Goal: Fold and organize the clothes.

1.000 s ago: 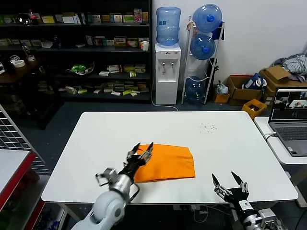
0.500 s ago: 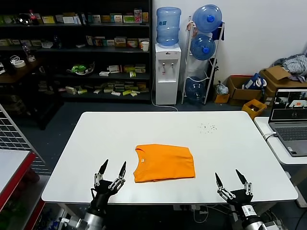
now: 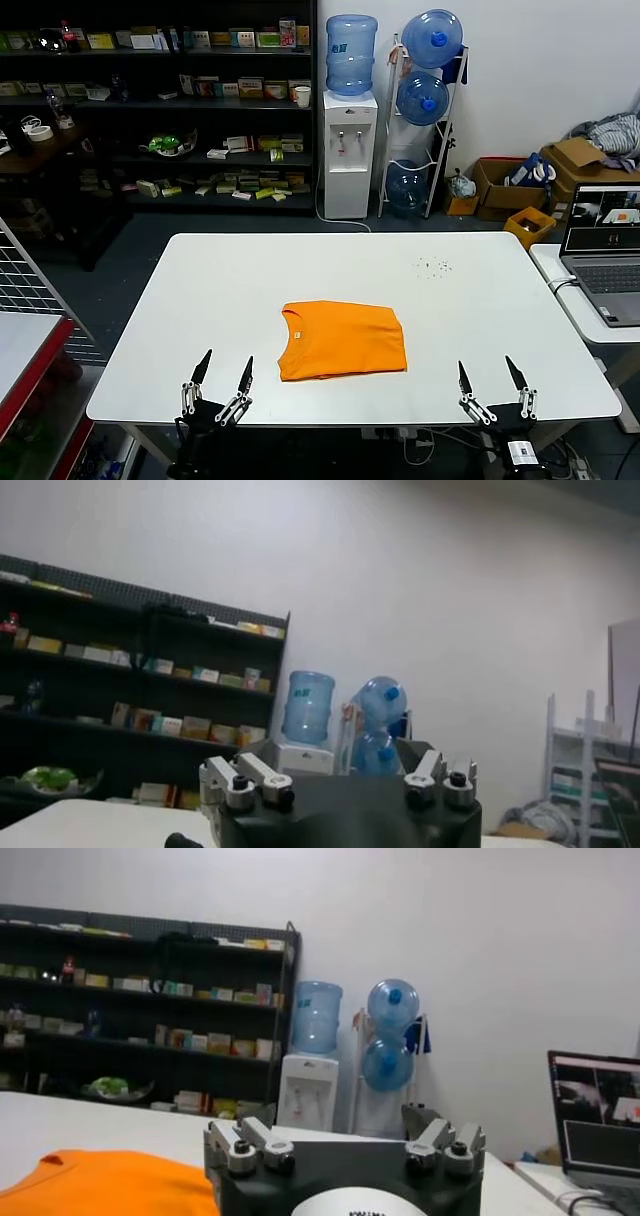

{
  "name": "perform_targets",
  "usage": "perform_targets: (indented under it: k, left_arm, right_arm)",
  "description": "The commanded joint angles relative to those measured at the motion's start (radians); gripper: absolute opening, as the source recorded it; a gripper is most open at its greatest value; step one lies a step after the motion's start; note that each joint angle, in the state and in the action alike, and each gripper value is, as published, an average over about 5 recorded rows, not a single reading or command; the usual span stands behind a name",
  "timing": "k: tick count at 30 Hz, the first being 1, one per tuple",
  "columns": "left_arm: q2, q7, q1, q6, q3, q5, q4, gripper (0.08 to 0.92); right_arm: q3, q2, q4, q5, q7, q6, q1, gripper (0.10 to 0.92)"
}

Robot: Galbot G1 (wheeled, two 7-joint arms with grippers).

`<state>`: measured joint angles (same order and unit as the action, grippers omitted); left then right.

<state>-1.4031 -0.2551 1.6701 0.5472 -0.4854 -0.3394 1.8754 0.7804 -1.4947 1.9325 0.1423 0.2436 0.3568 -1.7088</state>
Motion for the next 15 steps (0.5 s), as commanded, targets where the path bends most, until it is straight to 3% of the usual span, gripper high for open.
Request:
perform_targets:
  k: [1, 15]
  left_arm:
    - [-0.042, -0.035, 0.042, 0.048, -0.030, 0.038, 0.005, 0.823]
    - [-0.047, -0.042, 0.036, 0.068, -0.035, 0.040, -0.009, 0.823]
  right_arm:
    - [0.017, -0.084, -0.010, -0.078, 0.018, 0.079, -0.001, 0.823]
    - [0.020, -0.093, -0.002, -0.077, 0.010, 0.090, -0.014, 0.823]
